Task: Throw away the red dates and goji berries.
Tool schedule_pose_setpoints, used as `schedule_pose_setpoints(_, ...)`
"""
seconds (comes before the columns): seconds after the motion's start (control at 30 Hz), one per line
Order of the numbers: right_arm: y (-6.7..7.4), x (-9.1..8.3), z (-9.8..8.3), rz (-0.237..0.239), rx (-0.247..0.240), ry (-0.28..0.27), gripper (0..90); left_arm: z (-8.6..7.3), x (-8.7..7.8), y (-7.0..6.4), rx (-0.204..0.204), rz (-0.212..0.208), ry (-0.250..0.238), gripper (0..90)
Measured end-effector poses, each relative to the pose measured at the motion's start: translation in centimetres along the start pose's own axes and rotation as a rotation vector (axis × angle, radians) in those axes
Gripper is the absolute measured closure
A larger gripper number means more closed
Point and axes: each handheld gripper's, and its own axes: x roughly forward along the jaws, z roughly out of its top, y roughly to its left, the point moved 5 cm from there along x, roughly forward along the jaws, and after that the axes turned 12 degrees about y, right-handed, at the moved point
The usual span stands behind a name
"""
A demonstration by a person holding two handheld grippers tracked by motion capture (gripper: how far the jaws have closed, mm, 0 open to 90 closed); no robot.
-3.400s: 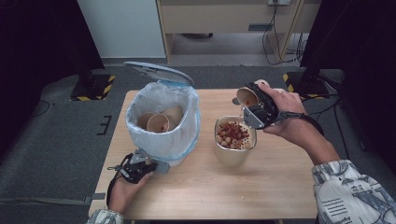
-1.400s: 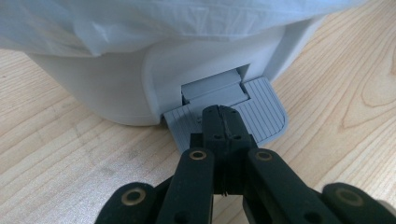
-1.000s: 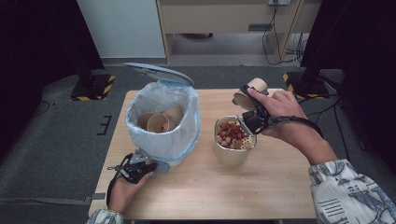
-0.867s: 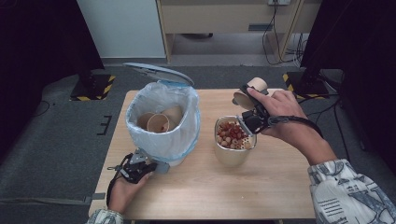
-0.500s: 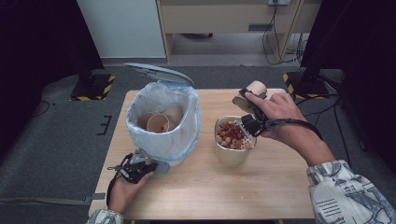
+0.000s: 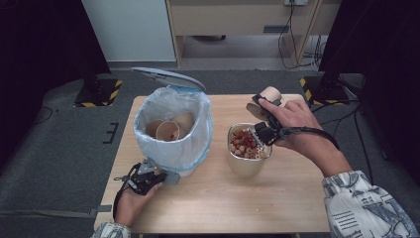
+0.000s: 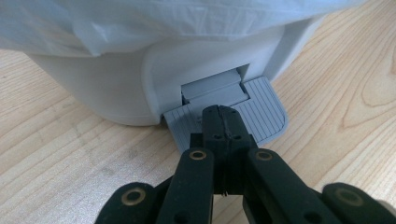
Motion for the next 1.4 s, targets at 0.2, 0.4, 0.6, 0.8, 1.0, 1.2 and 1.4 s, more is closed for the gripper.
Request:
schedule_pose_setpoints(0.2,0.4,0.0,0.7,0.014,-0.001,-0.024,29.5,0.0,0.0,0.0,0.000,-0.001,-0.001,90.0)
schedule_pose_setpoints(0.4,1.7,0.2,1.9,0.046,-0.114,-0.033,29.5,0.0,0.0,0.0,-0.001,-0.003,-0.001,90.0)
schedule_pose_setpoints(0.6,1.2,0.6,1.7,0.040,-0.018,-0.041,29.5,0.0,0.0,0.0,-0.001,-0.002,-0.002,90.0)
schedule_pose_setpoints(0.8,0.9,0.6,1.3,0.058,0.045,-0.052,29.5,0.0,0.0,0.1,-0.002,-0.005,-0.002,90.0)
schedule_pose_setpoints(1.0,1.2,0.9,1.1,0.097,0.134,-0.069,29.3,-0.1,0.0,0.2,-0.007,-0.016,-0.007,90.0)
schedule_pose_setpoints(1.2,1.4,1.5,1.2,0.108,0.146,-0.080,29.2,-0.1,0.0,0.2,-0.007,-0.023,-0.010,90.0)
schedule_pose_setpoints(1.4,1.4,1.7,1.0,0.120,0.207,-0.092,29.2,-0.1,0.0,0.2,-0.006,-0.021,-0.009,90.0)
